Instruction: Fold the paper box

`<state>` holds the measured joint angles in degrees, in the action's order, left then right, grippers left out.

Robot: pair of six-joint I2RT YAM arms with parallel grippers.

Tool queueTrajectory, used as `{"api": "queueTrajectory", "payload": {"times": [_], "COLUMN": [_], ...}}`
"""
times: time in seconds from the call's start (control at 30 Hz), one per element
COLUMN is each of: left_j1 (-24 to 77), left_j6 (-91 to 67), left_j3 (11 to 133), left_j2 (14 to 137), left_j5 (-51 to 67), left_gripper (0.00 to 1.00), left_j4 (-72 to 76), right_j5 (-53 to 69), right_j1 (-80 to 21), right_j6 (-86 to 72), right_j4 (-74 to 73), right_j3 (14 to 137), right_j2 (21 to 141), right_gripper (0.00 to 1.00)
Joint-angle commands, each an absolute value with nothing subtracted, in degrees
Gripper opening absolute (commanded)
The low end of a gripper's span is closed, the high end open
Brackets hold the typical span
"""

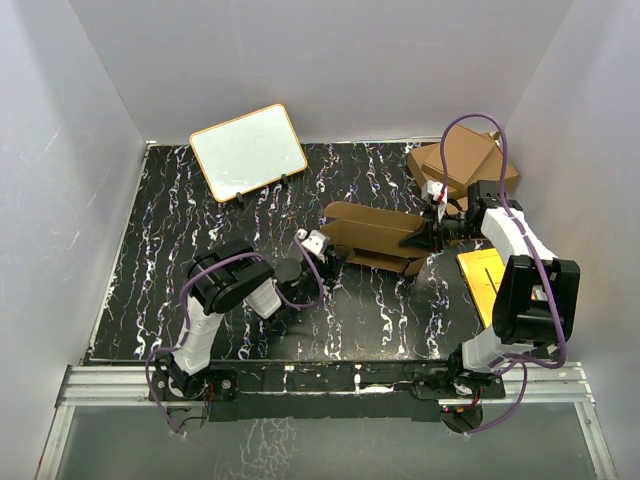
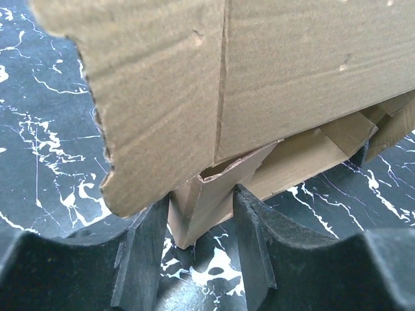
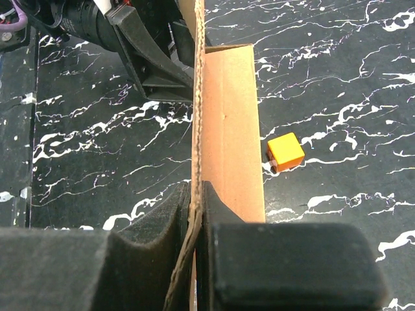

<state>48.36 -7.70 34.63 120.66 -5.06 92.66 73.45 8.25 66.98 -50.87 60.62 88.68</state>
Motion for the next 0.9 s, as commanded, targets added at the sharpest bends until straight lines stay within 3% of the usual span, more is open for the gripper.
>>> {"api": "queueTrajectory", "payload": {"times": [0.0,0.53,0.87], "left_j1": [47.59,46.93,46.76], "left_j6": [-8.22,-9.14,-9.32], "left_j3": [36.80,39.46,40.35], "left_j2": [121.09,123.26,123.43], "left_j5": [-5.10,-3.47,-3.46], "left_gripper": [0.41,0.36,0.25], "left_j4": [103.36,103.36,103.36], "right_j5": [75.27,76.76,77.06], "right_j1": [7.91,7.60,7.45], "right_j6": [66.35,65.62,65.49], "right_j4": [-51.73,-55.23,-56.24], "right_j3": [63.57,66.41,67.05], "right_j2": [89.54,93.04,93.95], "right_gripper": [0.08,0.08,0.08]}}
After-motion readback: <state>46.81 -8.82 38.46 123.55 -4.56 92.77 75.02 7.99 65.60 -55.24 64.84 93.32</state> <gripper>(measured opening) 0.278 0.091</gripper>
